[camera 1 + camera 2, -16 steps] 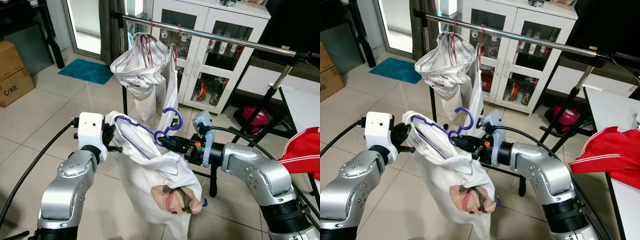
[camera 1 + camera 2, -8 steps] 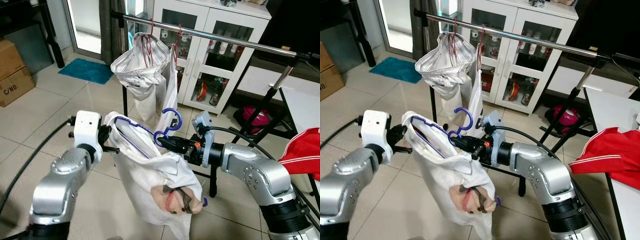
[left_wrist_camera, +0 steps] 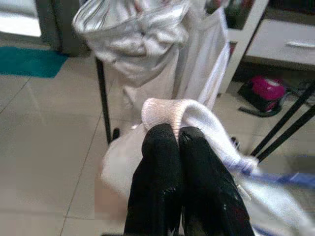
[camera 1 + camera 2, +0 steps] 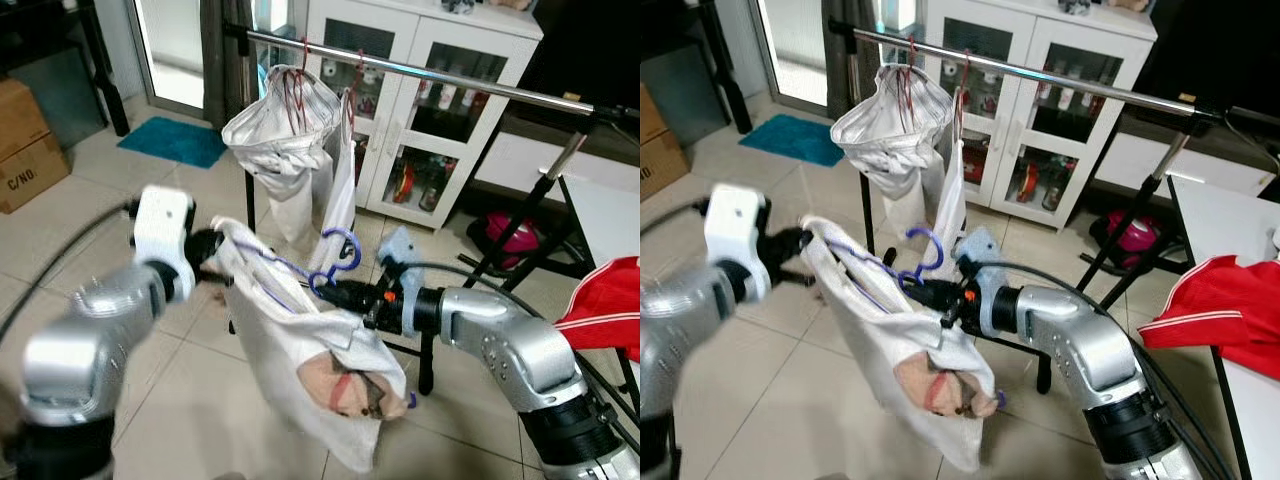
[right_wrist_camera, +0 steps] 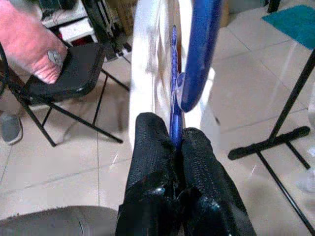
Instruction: Hang hanger
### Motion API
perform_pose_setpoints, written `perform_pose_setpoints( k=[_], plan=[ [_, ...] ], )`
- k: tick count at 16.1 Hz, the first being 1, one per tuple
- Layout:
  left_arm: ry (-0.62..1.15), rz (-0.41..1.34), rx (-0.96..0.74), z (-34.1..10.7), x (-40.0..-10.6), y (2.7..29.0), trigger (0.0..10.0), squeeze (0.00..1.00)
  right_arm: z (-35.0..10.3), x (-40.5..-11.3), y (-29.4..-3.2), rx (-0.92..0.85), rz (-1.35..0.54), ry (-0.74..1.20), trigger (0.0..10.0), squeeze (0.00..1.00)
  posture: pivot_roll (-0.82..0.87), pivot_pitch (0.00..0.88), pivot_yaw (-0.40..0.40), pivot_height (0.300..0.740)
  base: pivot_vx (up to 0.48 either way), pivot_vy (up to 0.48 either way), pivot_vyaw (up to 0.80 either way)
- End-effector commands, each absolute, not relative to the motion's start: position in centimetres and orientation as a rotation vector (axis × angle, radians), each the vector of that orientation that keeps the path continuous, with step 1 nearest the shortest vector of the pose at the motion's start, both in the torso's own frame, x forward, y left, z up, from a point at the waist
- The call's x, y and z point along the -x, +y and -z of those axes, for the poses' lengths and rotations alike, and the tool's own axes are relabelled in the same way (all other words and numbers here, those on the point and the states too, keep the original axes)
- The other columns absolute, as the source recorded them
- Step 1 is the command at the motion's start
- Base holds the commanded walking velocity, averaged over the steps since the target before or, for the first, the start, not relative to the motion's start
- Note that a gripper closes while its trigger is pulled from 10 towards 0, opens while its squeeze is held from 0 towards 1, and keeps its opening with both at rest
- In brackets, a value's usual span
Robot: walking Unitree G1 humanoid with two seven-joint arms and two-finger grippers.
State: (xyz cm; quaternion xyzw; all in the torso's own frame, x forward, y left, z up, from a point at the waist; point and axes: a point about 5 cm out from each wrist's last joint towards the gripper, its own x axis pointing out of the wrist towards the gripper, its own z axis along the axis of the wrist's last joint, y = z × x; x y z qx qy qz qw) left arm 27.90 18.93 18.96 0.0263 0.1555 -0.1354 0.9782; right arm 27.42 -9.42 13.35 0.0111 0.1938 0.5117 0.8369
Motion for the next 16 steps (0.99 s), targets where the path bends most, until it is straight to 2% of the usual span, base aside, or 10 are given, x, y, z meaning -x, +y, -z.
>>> perform_pose_setpoints(
  k=[1, 6, 11, 16],
  plan=[
    [0.304, 0.313, -0.053, -19.7, -27.8, 18.5, 0.0, 0.0, -13.5, -27.6, -9.6, 0.005, -1.081, 0.397, 0.0, 0.0, -0.02, 0.0, -0.098, 0.74, 0.0, 0.0, 0.0],
    [0.375, 0.395, -0.13, -20.5, -28.8, 18.9, 0.0, 0.0, -12.7, -27.2, -9.3, 0.135, -1.111, 0.407, 0.0, 0.0, -0.02, 0.0, -0.079, 0.74, 0.0, 0.0, 0.0],
    [0.537, 0.519, -0.283, -18.8, -29.3, 19.8, 0.0, 0.0, -12.7, -26.4, -8.4, 0.159, -1.205, 0.388, 0.0, 0.0, -0.01, 0.0, -0.067, 0.74, 0.0, 0.0, 0.0],
    [0.538, 0.653, -0.446, -19.3, -31.1, 19.8, 0.0, 0.0, -12.5, -25.7, -7.8, 0.183, -1.284, 0.394, 0.0, 0.0, -0.01, 0.0, -0.071, 0.74, 0.0, 0.0, 0.0]
  ],
)
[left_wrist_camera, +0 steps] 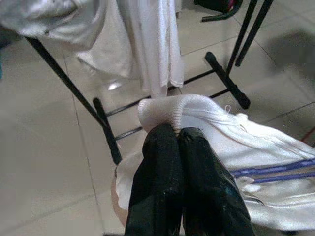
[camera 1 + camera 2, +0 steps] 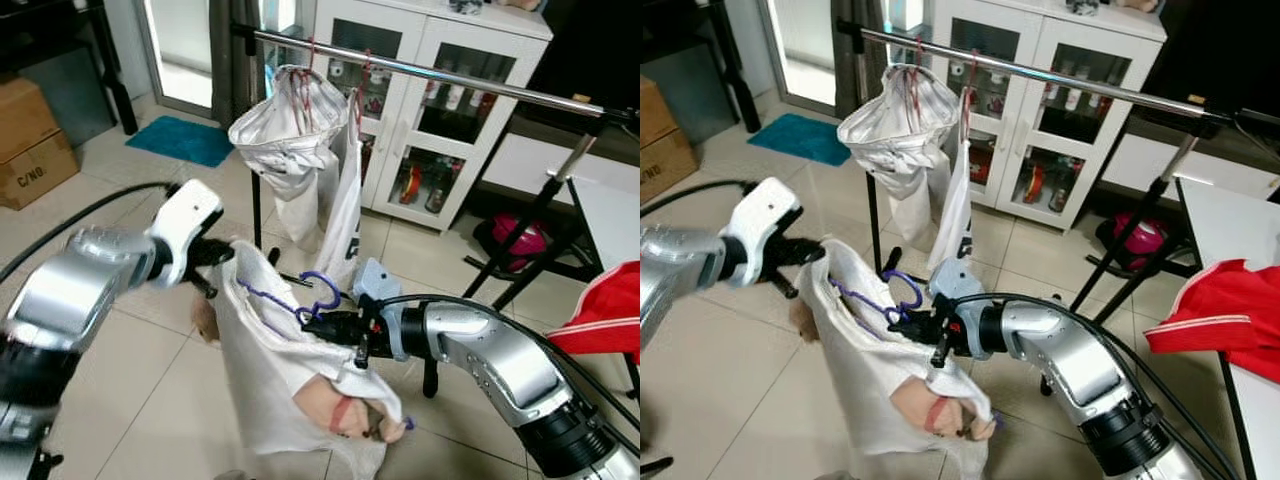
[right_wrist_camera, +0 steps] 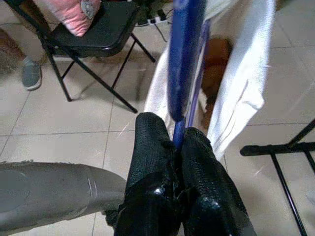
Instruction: Hang hanger
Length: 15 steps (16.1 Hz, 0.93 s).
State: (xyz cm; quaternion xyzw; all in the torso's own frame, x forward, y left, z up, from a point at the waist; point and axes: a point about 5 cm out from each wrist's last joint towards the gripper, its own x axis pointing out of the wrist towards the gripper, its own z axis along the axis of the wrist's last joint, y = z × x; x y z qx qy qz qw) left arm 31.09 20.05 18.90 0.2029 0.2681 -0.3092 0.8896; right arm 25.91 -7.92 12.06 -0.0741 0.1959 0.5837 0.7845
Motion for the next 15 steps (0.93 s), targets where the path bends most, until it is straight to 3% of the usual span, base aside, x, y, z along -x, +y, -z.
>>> perform_pose_setpoints(
  k=[1, 6, 10, 12, 13, 14, 15],
  plan=[
    [0.525, 0.682, -0.476, -19.7, -31.8, 19.6, 0.0, 0.0, -12.4, -25.7, -7.6, 0.189, -1.294, 0.395, 0.0, 0.0, -0.01, 0.0, -0.07, 0.74, 0.0, 0.0, 0.0],
    [0.437, 0.722, -0.475, -21.7, -34.5, 18.6, 0.0, 0.0, -12.5, -25.6, -7.7, 0.196, -1.306, 0.396, 0.0, 0.0, -0.02, 0.0, -0.057, 0.74, 0.0, 0.0, 0.0],
    [0.418, 0.814, -0.381, -22.1, -34.3, 17.3, 0.0, 0.0, -12.3, -25.6, -7.6, 0.202, -1.309, 0.399, 0.0, 0.0, -0.02, 0.0, -0.059, 0.74, 0.0, 0.0, 0.0],
    [0.484, 0.861, -0.429, -20.8, -34.0, 17.1, 0.0, 0.0, -12.4, -25.7, -7.5, 0.204, -1.308, 0.398, 0.0, 0.0, -0.02, 0.0, -0.063, 0.74, 0.0, 0.0, 0.0],
    [0.529, 0.835, -0.46, -19.6, -34.2, 17.4, 10.0, 0.0, -12.4, -25.8, -7.5, 0.204, -1.309, 0.396, 0.0, 0.0, -0.02, 0.0, -0.064, 0.74, 0.0, 0.0, 0.0],
    [0.547, 0.777, -0.444, -18.8, -34.7, 18.1, 10.0, 1.0, -12.4, -25.8, -7.5, 0.205, -1.309, 0.396, 0.0, 0.0, -0.03, 0.0, -0.064, 0.74, 0.0, 0.0, 0.0],
    [0.563, 0.729, -0.459, -18.3, -35.0, 18.9, 10.0, 1.0, -12.5, -25.8, -7.6, 0.205, -1.308, 0.396, 0.0, 0.0, -0.03, 0.0, -0.064, 0.74, 0.0, 0.0, 0.0]
  ],
)
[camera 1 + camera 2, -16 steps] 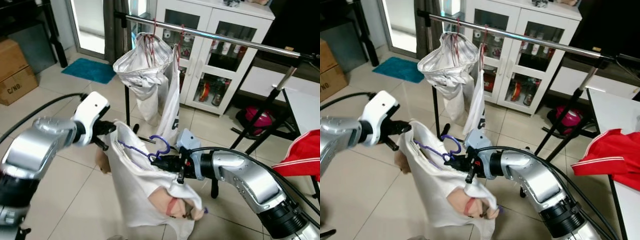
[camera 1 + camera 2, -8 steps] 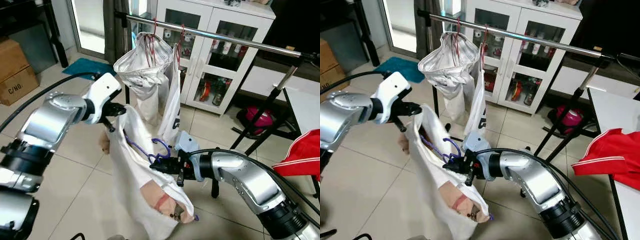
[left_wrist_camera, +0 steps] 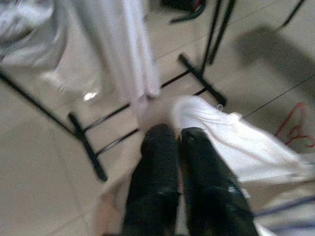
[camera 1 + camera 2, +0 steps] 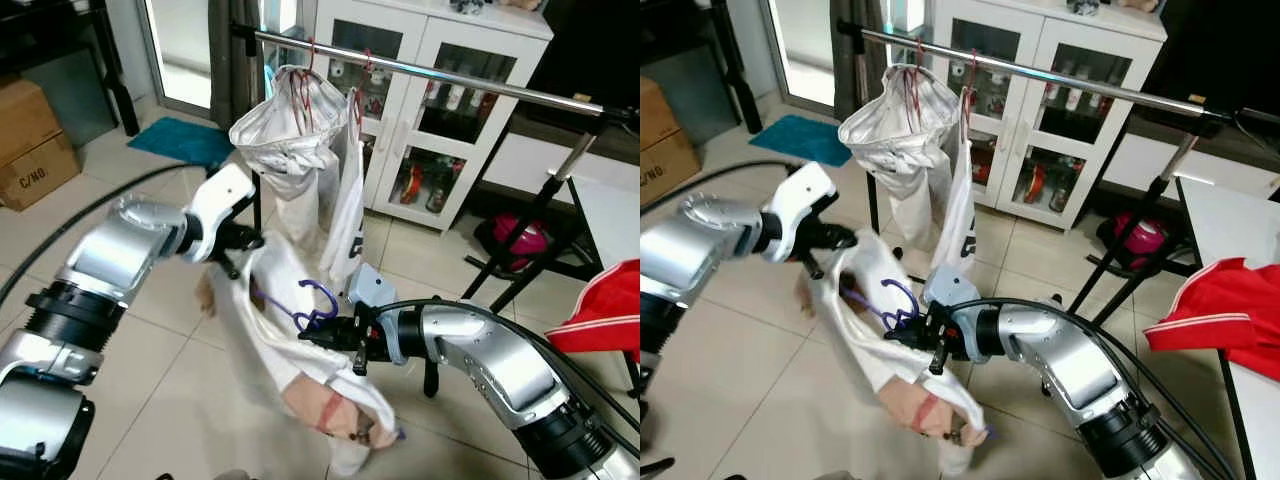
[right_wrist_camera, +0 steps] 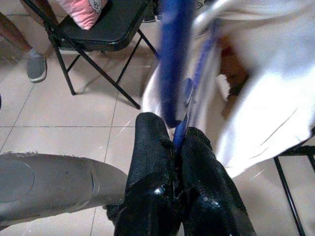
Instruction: Hang hanger
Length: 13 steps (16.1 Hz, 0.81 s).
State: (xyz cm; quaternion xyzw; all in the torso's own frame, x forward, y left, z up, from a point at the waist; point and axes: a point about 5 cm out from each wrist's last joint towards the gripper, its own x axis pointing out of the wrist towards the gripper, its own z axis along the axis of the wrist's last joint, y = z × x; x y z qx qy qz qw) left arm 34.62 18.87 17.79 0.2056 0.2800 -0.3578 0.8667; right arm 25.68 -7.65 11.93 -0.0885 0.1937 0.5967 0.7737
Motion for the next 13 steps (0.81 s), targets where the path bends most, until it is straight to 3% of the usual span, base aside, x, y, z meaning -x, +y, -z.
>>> perform_pose_setpoints(
  k=[1, 4, 6, 8, 9, 13],
  plan=[
    [0.587, 0.707, -0.486, -17.9, -35.1, 19.6, 10.0, 1.0, -12.5, -25.8, -7.6, 0.205, -1.308, 0.396, 0.0, 0.0, -0.03, 0.0, -0.064, 0.74, 0.0, 0.0, 0.0],
    [0.653, 0.622, -0.531, -17.0, -35.0, 22.8, 10.0, 1.0, -12.5, -25.9, -7.6, 0.201, -1.305, 0.397, 0.0, 0.0, -0.03, 0.0, -0.064, 0.74, 0.0, 0.0, 0.0],
    [0.607, 0.634, -0.499, -17.7, -35.2, 23.3, 10.0, 1.0, -12.5, -25.9, -7.6, 0.2, -1.303, 0.396, 0.0, 0.0, -0.03, 0.0, -0.067, 0.74, 0.0, 0.0, 0.0],
    [0.403, 0.816, -0.409, -20.2, -35.2, 22.0, 10.0, 1.0, -12.6, -26.6, -7.8, 0.202, -1.252, 0.389, 0.0, 0.0, -0.02, 0.0, -0.07, 0.74, 0.0, 0.0, 0.0],
    [0.299, 1.028, -0.409, -21.4, -34.0, 21.0, 10.0, 1.0, -13.0, -27.3, -8.0, 0.213, -1.208, 0.379, 0.0, 0.0, -0.02, 0.0, -0.07, 0.74, 0.0, 0.0, 0.0],
    [0.314, 1.244, -0.45, -21.0, -32.5, 20.8, 10.0, 1.0, -14.2, -27.4, -7.9, 0.205, -1.223, 0.348, 0.0, 0.0, -0.02, 0.0, -0.073, 0.74, 0.0, 0.0, 0.0]
  ],
)
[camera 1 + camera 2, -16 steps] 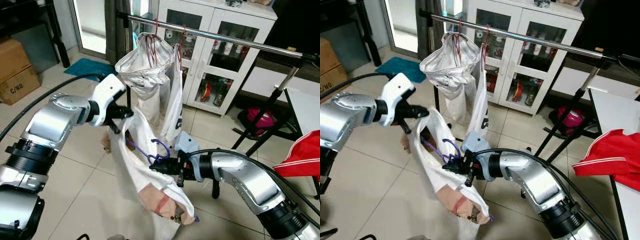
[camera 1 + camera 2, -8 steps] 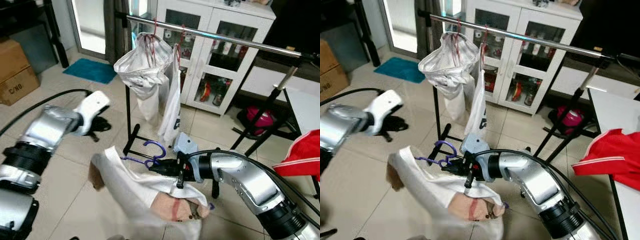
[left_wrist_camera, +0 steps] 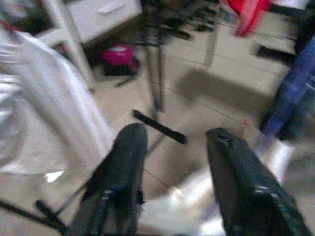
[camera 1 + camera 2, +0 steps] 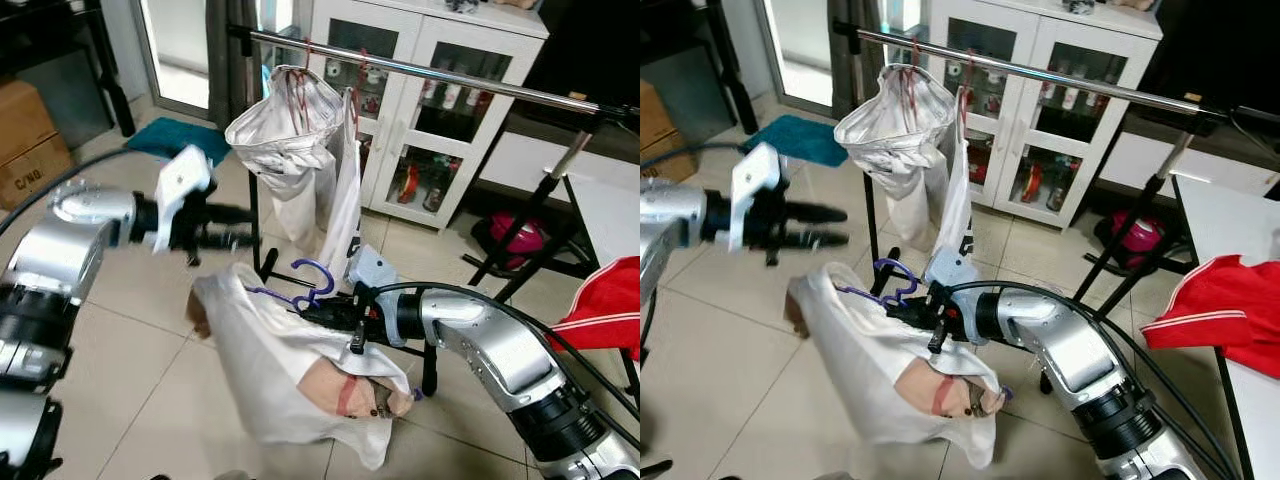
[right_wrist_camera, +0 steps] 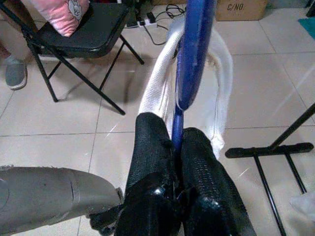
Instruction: Hang hanger
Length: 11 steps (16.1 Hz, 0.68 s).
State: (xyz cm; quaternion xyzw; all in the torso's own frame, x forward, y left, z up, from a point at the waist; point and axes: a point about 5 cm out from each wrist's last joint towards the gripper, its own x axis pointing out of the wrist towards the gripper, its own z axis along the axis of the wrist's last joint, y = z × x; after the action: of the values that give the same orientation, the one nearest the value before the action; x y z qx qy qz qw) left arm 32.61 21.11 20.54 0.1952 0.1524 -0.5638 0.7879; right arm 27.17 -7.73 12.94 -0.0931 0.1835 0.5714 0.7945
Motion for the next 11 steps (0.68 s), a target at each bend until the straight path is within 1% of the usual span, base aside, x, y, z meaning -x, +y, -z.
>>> perform_pose_setpoints(
  k=[1, 2, 5, 6, 7, 8, 9, 11],
  plan=[
    [0.33, 1.308, -0.467, -20.9, -31.9, 20.9, 10.0, 1.0, -14.4, -27.5, -7.9, 0.208, -1.223, 0.341, 0.0, 0.0, -0.03, 0.0, -0.068, 0.74, 0.0, 0.0, 0.0],
    [0.338, 1.363, -0.501, -20.8, -31.3, 21.0, 10.0, 1.0, -14.7, -27.5, -7.9, 0.21, -1.224, 0.332, 0.0, 0.0, -0.03, 0.0, -0.067, 0.74, 0.0, 0.0, 0.0],
    [0.314, 1.444, -0.548, -20.7, -30.6, 20.5, 10.0, 1.0, -15.2, -27.4, -7.7, 0.211, -1.232, 0.318, 0.0, 0.0, -0.03, 0.0, -0.067, 0.74, 0.0, 0.0, 0.0],
    [0.252, 1.492, -0.604, -20.5, -30.4, 19.5, 10.0, 0.0, -15.6, -27.3, -7.4, 0.227, -1.241, 0.308, 0.0, 0.0, -0.03, 0.0, -0.064, 0.74, 0.0, 0.0, 0.0],
    [0.228, 1.497, -0.622, -20.5, -30.4, 19.3, 10.0, 0.0, -15.8, -27.3, -7.4, 0.239, -1.241, 0.304, 0.0, 0.0, -0.03, 0.0, -0.062, 0.74, 0.0, 0.0, 0.0],
    [0.157, 1.481, -0.68, -20.6, -30.7, 19.0, 10.0, 0.0, -16.2, -27.3, -7.3, 0.262, -1.239, 0.287, 0.0, 0.0, -0.04, 0.0, -0.059, 0.74, 0.0, 0.0, 0.0],
    [0.087, 1.46, -0.7, -20.9, -31.1, 18.7, 10.0, 0.0, -16.6, -27.3, -7.2, 0.293, -1.236, 0.269, 0.0, 0.0, -0.04, 0.0, -0.058, 0.74, 0.0, 0.0, 0.0],
    [0.088, 1.472, -0.68, -20.9, -31.0, 18.6, 10.0, 0.0, -17.1, -27.2, -7.2, 0.333, -1.24, 0.242, 0.0, 0.0, -0.04, 0.0, -0.053, 0.74, 0.0, 0.0, 0.0]
  ],
)
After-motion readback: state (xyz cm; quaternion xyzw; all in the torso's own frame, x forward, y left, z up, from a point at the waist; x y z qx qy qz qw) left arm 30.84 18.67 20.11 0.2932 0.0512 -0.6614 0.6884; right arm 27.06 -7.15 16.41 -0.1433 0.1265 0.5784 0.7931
